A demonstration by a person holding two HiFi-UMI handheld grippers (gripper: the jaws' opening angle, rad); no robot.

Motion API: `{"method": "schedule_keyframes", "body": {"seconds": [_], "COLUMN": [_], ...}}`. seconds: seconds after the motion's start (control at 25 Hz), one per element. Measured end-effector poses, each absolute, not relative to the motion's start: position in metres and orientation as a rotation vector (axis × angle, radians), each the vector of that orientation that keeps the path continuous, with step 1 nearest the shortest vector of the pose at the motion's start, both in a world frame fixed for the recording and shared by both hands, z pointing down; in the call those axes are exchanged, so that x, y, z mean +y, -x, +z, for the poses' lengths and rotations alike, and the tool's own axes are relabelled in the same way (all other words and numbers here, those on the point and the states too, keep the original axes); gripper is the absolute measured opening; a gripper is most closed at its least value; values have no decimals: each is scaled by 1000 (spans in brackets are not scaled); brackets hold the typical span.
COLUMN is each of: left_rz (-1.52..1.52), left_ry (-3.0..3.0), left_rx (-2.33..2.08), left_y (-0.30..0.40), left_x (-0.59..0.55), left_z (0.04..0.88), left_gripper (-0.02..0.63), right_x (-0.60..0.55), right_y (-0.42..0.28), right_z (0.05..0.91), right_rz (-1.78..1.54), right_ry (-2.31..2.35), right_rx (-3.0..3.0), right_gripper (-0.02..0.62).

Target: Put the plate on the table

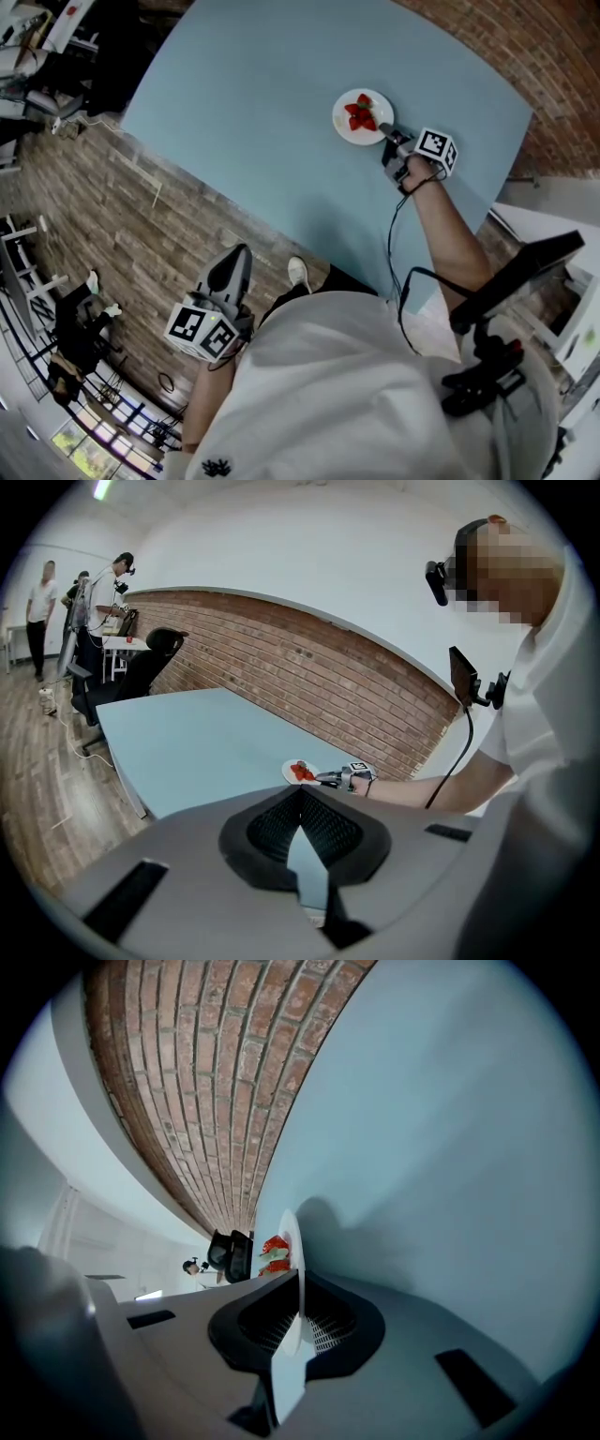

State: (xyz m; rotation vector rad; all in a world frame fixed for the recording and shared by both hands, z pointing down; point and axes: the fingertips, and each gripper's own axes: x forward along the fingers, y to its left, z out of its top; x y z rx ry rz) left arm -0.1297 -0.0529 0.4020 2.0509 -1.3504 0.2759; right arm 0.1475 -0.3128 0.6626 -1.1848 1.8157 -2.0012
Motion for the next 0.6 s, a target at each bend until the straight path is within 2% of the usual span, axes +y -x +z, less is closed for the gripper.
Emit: {"method": "schedule_keyframes", "body": {"seconds": [0.6], "left_rz": [225], "left_ry": [-2023], "left_rx": [-1347], "left_y": [134], "left_x": [-52], "left_z": [409], "left_gripper": [2], "right_x": [-324], "right_y": [-149], "right_z": [674], "right_rz": [-2036], "right_ry": [1453], "right_rx": [1936], "right_gripper": [31]}}
